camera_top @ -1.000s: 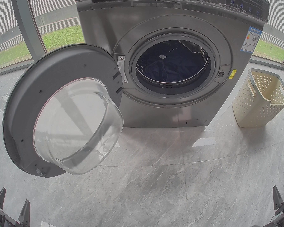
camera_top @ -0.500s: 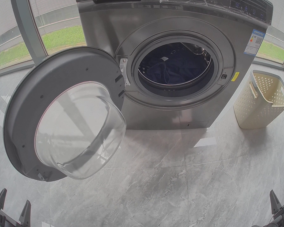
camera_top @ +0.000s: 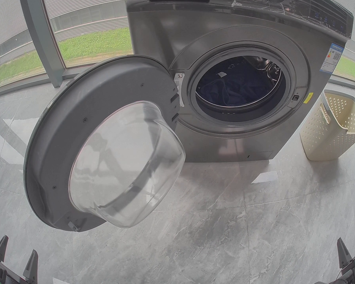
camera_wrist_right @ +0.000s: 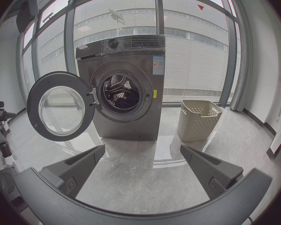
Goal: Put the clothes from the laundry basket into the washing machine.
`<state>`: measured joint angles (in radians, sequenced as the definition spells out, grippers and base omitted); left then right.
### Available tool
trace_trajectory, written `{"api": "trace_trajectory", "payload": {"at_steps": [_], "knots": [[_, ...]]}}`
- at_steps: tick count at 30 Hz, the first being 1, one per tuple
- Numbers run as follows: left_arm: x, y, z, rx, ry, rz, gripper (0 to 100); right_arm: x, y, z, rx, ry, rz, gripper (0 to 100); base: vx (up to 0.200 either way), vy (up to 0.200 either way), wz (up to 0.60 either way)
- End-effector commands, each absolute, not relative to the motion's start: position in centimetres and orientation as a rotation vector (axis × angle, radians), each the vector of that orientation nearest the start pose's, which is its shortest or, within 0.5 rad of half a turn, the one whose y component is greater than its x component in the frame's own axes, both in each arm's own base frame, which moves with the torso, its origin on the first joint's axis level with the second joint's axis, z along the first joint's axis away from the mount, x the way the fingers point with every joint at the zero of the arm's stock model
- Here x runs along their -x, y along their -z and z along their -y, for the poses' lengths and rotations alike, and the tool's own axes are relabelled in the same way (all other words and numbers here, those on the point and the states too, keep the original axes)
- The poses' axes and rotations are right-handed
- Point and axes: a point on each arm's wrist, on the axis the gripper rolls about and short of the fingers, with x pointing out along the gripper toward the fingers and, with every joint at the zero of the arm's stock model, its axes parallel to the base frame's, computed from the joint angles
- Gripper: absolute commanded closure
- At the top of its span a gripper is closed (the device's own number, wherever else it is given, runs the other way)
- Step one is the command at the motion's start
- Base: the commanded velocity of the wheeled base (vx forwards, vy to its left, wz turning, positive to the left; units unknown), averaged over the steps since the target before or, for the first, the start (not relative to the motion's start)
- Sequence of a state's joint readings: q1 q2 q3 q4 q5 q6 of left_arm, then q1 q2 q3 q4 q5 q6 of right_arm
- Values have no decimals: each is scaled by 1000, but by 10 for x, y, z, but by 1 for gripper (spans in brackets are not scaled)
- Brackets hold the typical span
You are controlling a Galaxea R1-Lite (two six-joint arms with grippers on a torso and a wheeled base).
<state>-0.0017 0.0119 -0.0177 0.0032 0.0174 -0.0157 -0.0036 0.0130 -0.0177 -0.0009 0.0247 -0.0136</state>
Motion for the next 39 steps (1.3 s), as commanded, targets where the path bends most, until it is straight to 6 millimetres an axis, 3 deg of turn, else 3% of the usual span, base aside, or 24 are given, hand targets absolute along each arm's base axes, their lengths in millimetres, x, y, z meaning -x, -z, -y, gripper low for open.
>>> {"api": "trace_trajectory", "payload": {"at_steps": [1,17,19,21,22,23,27,28,29,39], "knots": [[23,-75,0,17,-15,-4,0,22,-76,-1,14,-22,-6,0,-200,0,0],[23,-76,0,3,-23,2,0,22,-76,-1,14,-22,-6,0,-25,0,0],[27,-93,0,25,-27,77,0,22,-76,-1,14,-22,-6,0,0,0,0],[38,-143,0,58,-1,216,0,22,-76,-1,14,-22,-6,0,0,0,0],[39,-156,0,71,17,224,0,22,-76,-1,14,-22,-6,0,0,0,0],[35,-169,0,73,50,202,0,22,-76,-1,14,-22,-6,0,0,0,0],[-1,-177,3,76,198,-9,0,22,-76,-1,14,-22,-6,0,0,0,0],[-1,-177,3,76,198,-9,0,22,-76,-1,14,-22,-6,0,0,0,0],[-17,-181,5,79,234,-68,0,22,-76,-1,14,-22,-6,0,0,0,0],[-74,-198,17,85,398,-95,0,22,-76,-1,12,-22,-6,0,0,0,0]]}}
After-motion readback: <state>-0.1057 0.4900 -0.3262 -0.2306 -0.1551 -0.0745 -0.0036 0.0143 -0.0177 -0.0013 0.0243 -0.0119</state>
